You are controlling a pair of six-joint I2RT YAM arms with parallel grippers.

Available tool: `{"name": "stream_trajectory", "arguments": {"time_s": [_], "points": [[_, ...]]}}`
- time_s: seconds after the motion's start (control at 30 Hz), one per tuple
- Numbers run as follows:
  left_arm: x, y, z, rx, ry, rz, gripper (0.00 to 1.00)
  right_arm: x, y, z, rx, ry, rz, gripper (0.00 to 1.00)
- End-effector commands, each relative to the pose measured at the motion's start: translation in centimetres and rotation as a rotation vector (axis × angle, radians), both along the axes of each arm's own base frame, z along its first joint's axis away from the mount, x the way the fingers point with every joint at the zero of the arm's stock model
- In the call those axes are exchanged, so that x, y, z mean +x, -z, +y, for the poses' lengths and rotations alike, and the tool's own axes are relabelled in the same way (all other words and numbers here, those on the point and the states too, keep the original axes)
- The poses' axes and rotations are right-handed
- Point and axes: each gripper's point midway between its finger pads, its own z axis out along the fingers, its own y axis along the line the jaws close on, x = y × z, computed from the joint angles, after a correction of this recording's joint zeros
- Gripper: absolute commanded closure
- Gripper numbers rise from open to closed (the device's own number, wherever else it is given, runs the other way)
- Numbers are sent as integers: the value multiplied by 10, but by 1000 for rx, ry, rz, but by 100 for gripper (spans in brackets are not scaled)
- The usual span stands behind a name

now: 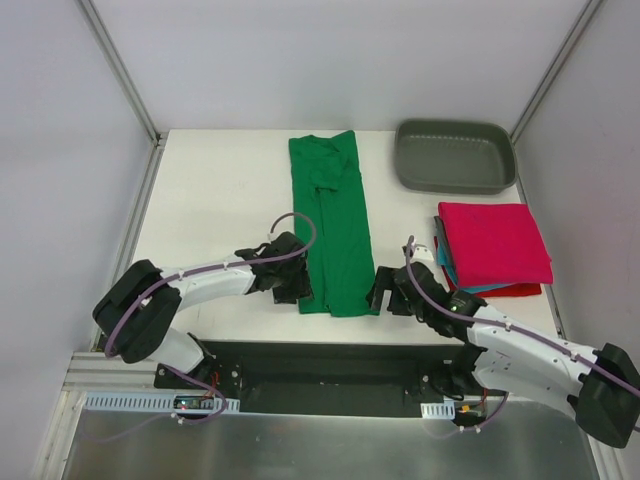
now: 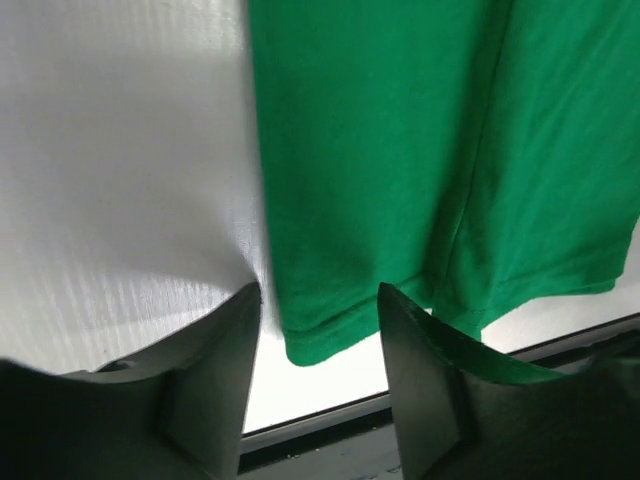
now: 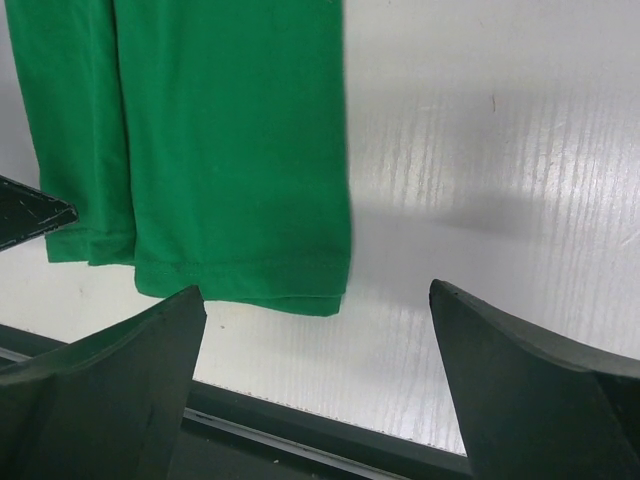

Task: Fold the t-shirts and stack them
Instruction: Rotate the tshirt 90 degrees, then grab the bottom of the folded rectangular tshirt with both arms

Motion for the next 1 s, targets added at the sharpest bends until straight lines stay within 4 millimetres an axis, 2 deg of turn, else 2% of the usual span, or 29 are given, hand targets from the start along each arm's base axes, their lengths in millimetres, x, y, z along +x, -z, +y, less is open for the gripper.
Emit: {"name": "stream_trajectory", "arguments": {"time_s": [0.0, 0.2, 0.3, 0.4, 0.53, 0.73, 0.9, 0.97], "points": [[-10, 4, -9, -15, 33, 39, 54, 9, -2, -2, -1, 51, -17, 3], [-25, 11, 1, 1, 31, 54, 54, 12, 5, -4, -33, 62, 8, 3], [-26, 16, 3, 18, 27, 64, 59, 14, 7, -4, -51, 60, 21, 3], [-22, 20, 6, 43, 12, 53, 70, 15, 8, 1, -60, 42, 37, 2], [-25, 21, 8, 51, 13, 65, 75, 15, 13, 1, -66, 50, 66, 1], [-33, 21, 17, 53, 10, 67, 79, 13, 15, 16, -37, 7, 106, 9], [-36, 20, 19, 45, 9, 62, 87, 11, 20, 24, -25, -16, 139, 19], [-35, 19, 19, 44, 9, 56, 89, 8, 22, 31, -2, -37, 156, 27]]}}
